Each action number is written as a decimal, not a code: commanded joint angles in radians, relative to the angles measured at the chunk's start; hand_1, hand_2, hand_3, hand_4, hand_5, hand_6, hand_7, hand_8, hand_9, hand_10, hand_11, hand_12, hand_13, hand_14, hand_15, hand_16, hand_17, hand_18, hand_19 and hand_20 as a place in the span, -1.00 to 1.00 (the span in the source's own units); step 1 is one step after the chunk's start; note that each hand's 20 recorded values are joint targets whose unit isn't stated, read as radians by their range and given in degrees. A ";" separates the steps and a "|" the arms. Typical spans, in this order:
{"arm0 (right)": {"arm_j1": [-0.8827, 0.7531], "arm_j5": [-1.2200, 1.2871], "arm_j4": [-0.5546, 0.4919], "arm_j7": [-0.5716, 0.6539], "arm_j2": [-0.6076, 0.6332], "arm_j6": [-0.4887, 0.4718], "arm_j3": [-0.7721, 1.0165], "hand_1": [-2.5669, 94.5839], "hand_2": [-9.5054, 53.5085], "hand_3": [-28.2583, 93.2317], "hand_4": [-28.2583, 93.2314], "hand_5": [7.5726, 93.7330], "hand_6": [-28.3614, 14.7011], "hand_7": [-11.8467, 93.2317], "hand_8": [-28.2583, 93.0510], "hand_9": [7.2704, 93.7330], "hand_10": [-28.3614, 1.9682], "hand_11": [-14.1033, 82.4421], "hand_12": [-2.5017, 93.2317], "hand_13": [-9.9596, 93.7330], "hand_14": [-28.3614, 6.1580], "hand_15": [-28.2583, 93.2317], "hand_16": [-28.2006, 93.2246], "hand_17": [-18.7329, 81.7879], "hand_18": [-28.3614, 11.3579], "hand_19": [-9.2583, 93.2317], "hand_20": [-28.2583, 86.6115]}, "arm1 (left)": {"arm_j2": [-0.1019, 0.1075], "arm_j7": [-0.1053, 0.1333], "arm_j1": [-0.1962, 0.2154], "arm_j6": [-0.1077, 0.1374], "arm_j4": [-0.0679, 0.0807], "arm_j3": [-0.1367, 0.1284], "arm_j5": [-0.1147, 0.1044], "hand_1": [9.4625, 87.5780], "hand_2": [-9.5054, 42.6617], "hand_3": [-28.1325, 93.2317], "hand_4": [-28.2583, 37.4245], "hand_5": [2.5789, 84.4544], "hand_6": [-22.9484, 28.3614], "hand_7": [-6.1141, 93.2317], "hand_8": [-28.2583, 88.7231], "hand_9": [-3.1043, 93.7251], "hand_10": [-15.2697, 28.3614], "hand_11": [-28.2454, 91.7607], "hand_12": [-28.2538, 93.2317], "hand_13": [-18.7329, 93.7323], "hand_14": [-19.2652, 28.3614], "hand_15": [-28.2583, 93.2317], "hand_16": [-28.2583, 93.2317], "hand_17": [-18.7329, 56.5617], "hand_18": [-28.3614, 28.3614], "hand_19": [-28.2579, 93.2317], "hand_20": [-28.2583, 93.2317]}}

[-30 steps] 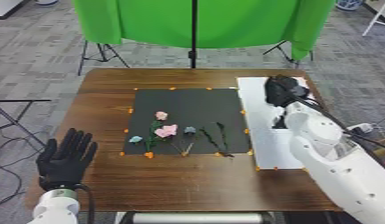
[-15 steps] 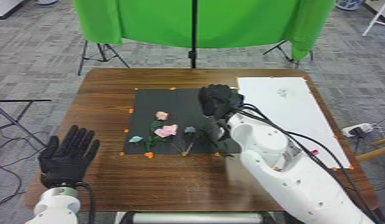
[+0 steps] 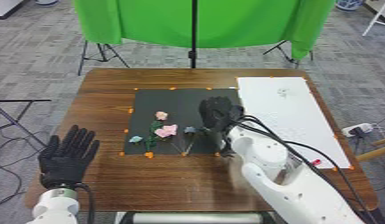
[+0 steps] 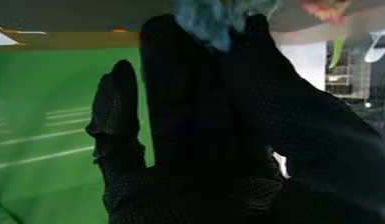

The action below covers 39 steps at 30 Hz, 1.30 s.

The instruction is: Arrange flowers

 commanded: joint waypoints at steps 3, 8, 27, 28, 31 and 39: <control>-0.023 0.017 -0.026 0.020 0.033 0.001 0.034 0.14 -1.00 0.74 -1.00 0.24 0.22 -0.33 -0.80 0.27 -0.12 -0.28 -0.58 0.34 0.11 0.27 -0.02 -0.04 -0.71 0.82 0.09 | -0.005 -0.012 0.012 0.004 0.003 0.007 0.006 -0.53 -0.18 0.78 -1.00 0.15 0.35 -0.66 -0.68 -0.11 0.44 -0.16 -0.38 -0.14 0.51 0.04 -0.65 -0.67 0.51 0.06 -0.35; -0.046 0.021 -0.065 0.016 0.053 0.005 0.068 0.05 -1.00 0.79 -1.00 0.20 0.20 -0.40 -0.77 0.24 -0.17 -0.31 -0.59 0.32 0.02 0.32 -0.11 -0.05 -0.74 0.83 0.12 | -0.006 -0.007 0.008 0.013 0.004 0.009 -0.005 -0.54 -0.17 0.78 -1.00 0.15 0.35 -0.66 -0.68 -0.11 0.44 -0.16 -0.38 -0.14 0.50 0.04 -0.65 -0.67 0.51 0.06 -0.35; 0.248 0.137 0.399 0.147 0.116 0.024 0.235 -0.10 -1.00 0.89 -1.00 -0.32 0.08 -0.50 -0.75 -0.45 -0.30 -0.59 -0.71 -0.37 -0.35 -0.38 -0.32 -0.40 -0.53 0.15 -0.22 | 0.002 0.026 0.017 0.001 0.004 0.020 -0.018 -0.54 -0.18 0.79 -1.00 0.14 0.35 -0.66 -0.68 -0.12 0.44 -0.15 -0.38 -0.15 0.50 0.04 -0.65 -0.67 0.51 0.06 -0.35; 0.257 0.140 0.426 0.130 0.108 -0.008 0.245 -0.09 -1.00 0.88 -1.00 -0.32 0.09 -0.50 -0.74 -0.45 -0.29 -0.59 -0.71 -0.37 -0.34 -0.40 -0.31 -0.40 -0.53 0.15 -0.22 | 0.002 0.027 0.013 0.004 0.005 0.022 -0.015 -0.54 -0.18 0.79 -1.00 0.14 0.35 -0.66 -0.68 -0.12 0.44 -0.15 -0.38 -0.15 0.50 0.04 -0.65 -0.67 0.51 0.06 -0.35; 0.265 0.179 0.491 0.094 0.096 0.016 0.255 -0.06 -1.00 0.89 -1.00 -0.39 0.12 -0.50 -0.74 -0.48 -0.24 -0.59 -0.71 -0.36 -0.33 -0.41 -0.28 -0.40 -0.51 0.13 -0.22 | 0.004 0.039 0.007 0.021 0.000 0.032 -0.029 -0.54 -0.19 0.79 -1.00 0.14 0.35 -0.66 -0.68 -0.12 0.44 -0.15 -0.38 -0.15 0.50 0.04 -0.65 -0.67 0.51 0.06 -0.35; 0.281 0.116 0.587 -0.038 0.052 -0.241 0.288 0.00 -1.00 0.88 -1.00 -0.43 0.22 -0.45 -0.77 -0.45 -0.02 -0.55 -0.73 -0.26 -0.19 -0.40 -0.25 -0.36 -0.47 0.11 -0.22 | 0.005 0.058 0.003 0.028 -0.003 0.040 -0.039 -0.53 -0.19 0.79 -1.00 0.14 0.35 -0.65 -0.68 -0.12 0.45 -0.15 -0.38 -0.14 0.50 0.05 -0.66 -0.66 0.50 0.06 -0.34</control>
